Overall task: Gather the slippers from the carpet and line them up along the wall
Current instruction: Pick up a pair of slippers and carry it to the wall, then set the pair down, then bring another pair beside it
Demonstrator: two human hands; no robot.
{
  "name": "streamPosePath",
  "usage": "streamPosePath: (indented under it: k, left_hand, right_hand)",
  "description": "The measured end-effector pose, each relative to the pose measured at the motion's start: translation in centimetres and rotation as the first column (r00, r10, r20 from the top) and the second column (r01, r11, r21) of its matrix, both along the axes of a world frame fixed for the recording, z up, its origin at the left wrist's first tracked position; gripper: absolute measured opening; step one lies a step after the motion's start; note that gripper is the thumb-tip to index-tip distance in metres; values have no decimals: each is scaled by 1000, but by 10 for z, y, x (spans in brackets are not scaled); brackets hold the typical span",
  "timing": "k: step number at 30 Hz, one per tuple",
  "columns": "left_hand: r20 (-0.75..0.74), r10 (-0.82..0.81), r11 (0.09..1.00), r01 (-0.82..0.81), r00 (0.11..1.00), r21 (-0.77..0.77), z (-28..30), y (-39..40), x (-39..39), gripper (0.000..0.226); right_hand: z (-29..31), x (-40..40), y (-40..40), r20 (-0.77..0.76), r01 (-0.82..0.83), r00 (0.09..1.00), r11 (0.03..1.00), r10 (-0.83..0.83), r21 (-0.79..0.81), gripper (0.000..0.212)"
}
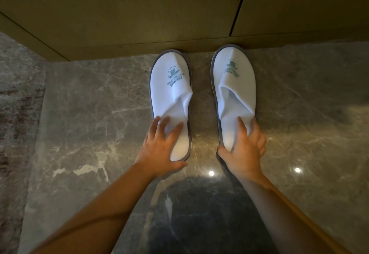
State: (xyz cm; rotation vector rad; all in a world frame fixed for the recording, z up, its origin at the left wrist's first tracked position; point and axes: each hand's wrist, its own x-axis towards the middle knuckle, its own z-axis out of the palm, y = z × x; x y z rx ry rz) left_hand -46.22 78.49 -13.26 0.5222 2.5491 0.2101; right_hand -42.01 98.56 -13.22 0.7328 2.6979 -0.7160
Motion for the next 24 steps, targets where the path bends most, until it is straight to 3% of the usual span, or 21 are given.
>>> streamPosePath:
  k: [16,20,24]
  left_hand:
    - [-43,3,1000,-5,999,-29,14,0,-1,100]
    - [82,58,998,-56,995,-20,72,0,6,82]
    - [226,159,984,-174,961,46,181,-6,20,57]
  right_hand:
    - [20,-1,3,41,-113,993,993,112,17,78]
    - [84,2,8,33,-87,996,995,89,-56,64]
    - [195,11,1,83,-148,984,985,156,-94,45]
